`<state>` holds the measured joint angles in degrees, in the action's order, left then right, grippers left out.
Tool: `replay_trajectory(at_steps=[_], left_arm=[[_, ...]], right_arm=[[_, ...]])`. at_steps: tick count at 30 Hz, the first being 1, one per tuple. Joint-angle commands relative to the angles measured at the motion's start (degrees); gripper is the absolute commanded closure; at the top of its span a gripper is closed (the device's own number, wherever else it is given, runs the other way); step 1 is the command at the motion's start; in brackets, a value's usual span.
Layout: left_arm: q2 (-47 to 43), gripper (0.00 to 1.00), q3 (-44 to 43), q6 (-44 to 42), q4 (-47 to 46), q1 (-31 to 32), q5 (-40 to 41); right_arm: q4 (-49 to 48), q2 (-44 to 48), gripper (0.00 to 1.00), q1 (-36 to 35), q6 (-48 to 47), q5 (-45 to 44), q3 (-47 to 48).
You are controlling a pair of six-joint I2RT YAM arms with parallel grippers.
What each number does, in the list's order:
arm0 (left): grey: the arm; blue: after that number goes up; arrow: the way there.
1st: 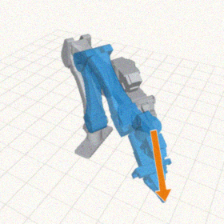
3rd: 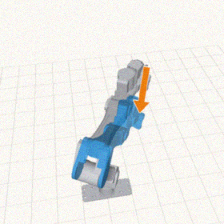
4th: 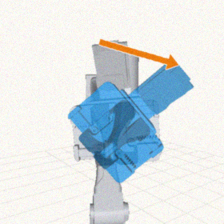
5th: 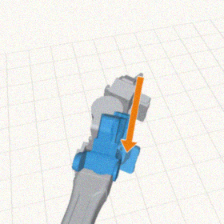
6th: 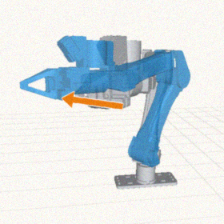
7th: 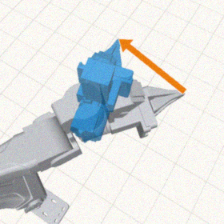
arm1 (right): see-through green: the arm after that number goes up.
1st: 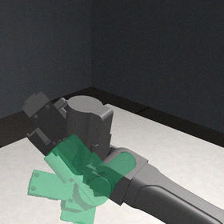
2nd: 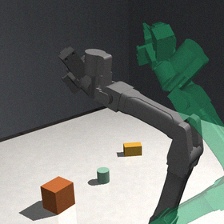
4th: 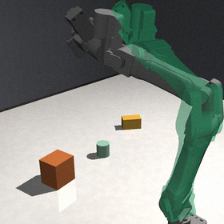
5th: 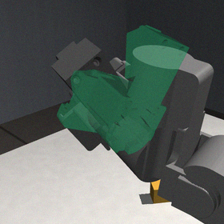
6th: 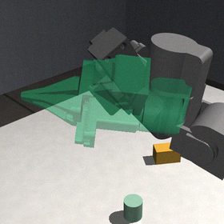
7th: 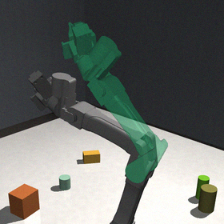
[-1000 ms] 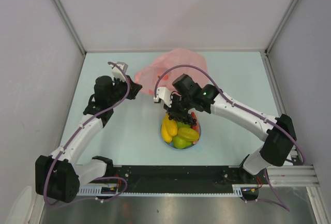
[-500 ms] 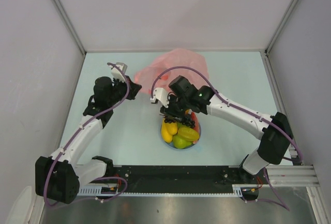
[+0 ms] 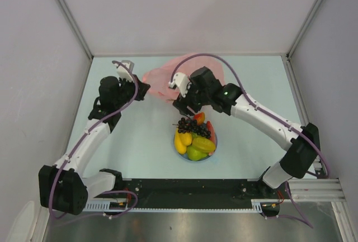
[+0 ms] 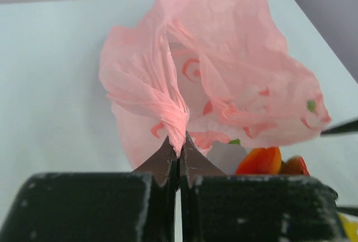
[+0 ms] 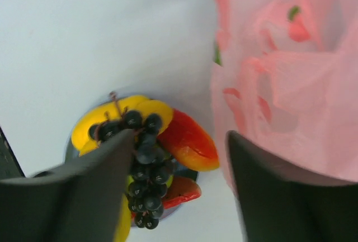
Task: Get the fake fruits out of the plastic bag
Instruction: Place the fake fruit on the plate, then move the plastic bag to the center of the board, then reset both arms
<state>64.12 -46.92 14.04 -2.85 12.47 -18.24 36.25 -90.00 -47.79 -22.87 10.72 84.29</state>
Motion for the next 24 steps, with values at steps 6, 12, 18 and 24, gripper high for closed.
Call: replay_trajectory(at_steps=[6,12,18,24], left_arm=[[1.9,1.00,-12.1,-1.0,1.7,-11.8,7.2],[-3.9,1.00,-10.1,-0.9,6.5,-19.4,11.7],[-10.8,0.01,-7.6,-3.1,11.9,-24.9,14.9],[-16.5,0.00,-11.6,-6.0,13.5,-24.6,-2.9]], right_arm=[[-10.4,3.1,0.00,11.7,14.5,-9.1,5.7],[-9.9,3.9,0.00,15.0,15.8,-8.4,3.7],[-10.9,5.4,0.00,15.8,20.4,-10.5,0.8],[-10.1,8.3,0.00,16.7,21.3,-18.6,-0.9]])
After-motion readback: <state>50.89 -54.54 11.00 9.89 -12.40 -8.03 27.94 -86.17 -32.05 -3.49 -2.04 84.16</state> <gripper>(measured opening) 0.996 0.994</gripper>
